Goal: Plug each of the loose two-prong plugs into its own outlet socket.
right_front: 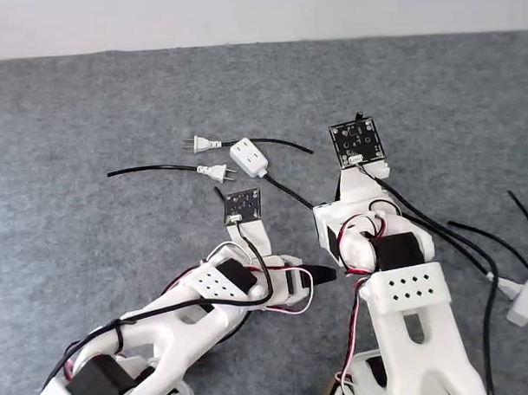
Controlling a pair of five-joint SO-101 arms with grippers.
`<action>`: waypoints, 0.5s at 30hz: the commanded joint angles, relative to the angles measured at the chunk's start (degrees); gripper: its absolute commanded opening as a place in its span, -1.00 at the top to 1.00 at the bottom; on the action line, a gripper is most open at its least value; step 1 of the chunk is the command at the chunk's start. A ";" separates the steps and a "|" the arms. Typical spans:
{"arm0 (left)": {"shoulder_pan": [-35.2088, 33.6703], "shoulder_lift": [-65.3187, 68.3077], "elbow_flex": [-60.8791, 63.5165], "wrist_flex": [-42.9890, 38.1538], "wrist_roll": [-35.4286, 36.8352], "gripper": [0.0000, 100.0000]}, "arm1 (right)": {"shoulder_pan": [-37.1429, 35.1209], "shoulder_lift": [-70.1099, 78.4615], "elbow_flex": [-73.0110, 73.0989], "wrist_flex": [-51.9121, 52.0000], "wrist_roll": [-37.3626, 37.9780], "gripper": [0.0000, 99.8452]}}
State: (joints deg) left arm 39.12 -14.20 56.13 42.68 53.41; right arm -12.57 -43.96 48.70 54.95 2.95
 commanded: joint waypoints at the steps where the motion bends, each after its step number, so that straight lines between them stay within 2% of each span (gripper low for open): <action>1: 0.09 0.18 -2.15 -0.79 0.44 0.24 | 0.57 0.13 -0.79 -1.27 -0.62 0.98; 8: -2.37 2.55 -2.68 -1.14 0.35 0.54 | 0.57 0.13 -0.79 -1.27 -1.58 0.98; 15: -1.93 8.53 -6.20 -0.70 0.35 0.59 | 0.57 0.13 -0.79 -1.27 -1.76 0.98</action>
State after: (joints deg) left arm 37.27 -7.34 52.62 42.24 53.85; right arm -12.57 -43.96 48.70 54.95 1.71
